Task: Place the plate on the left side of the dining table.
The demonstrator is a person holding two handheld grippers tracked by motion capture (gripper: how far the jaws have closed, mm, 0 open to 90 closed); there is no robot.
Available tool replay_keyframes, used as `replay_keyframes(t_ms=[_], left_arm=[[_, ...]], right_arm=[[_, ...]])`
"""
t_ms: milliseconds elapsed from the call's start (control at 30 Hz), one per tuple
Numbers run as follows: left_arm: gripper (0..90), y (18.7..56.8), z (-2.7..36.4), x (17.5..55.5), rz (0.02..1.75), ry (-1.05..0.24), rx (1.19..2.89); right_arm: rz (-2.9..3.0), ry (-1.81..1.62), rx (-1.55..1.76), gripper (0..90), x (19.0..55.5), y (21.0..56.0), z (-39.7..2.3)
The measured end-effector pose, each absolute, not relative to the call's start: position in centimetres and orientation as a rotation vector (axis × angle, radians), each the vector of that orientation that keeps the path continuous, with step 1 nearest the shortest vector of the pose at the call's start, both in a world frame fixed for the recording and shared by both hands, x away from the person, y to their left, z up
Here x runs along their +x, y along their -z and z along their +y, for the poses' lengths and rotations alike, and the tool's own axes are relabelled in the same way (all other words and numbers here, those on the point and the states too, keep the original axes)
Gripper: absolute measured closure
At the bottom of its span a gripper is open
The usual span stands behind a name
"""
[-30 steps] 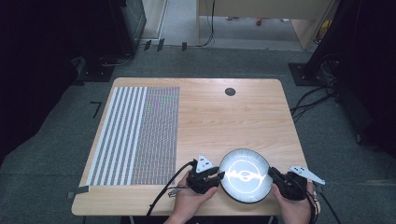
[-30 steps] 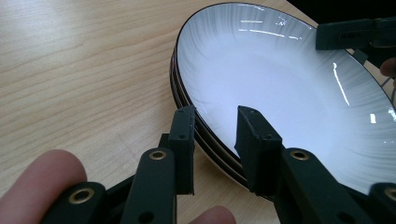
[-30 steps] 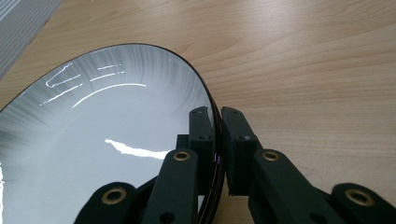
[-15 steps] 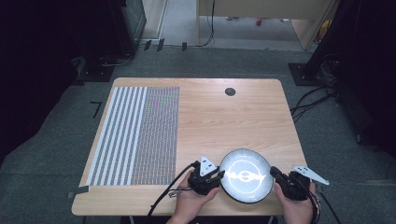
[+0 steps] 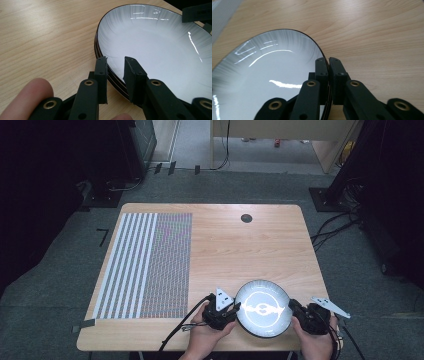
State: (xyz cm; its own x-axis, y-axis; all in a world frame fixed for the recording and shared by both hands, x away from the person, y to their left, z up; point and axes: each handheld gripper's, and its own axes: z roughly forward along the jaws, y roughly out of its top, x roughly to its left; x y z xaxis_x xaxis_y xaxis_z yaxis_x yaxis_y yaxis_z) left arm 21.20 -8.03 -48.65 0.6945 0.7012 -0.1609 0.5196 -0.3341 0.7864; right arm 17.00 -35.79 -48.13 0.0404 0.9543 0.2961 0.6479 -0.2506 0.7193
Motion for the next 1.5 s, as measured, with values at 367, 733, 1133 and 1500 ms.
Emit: replay_keyframes(t_ms=[367,733,1133,1500], left_arm=[[72.5,48.7,-8.2,21.1,0.930,-0.258,2.017],[64.8,49.0,-8.1,21.3,0.905,-0.209,2.032],[60.7,48.9,-7.6,21.5,0.912,-0.170,2.013],[67.9,49.0,-7.5,21.5,0.911,-0.172,2.007]], right_arm=[[1.573,-1.170,1.992,89.5,17.1,48.5,-36.8],[1.573,-1.188,1.962,89.8,16.7,48.1,-37.1],[1.580,-1.174,1.906,90.0,16.1,47.4,-37.6],[1.656,-1.275,1.974,86.0,16.4,48.3,-37.1]])
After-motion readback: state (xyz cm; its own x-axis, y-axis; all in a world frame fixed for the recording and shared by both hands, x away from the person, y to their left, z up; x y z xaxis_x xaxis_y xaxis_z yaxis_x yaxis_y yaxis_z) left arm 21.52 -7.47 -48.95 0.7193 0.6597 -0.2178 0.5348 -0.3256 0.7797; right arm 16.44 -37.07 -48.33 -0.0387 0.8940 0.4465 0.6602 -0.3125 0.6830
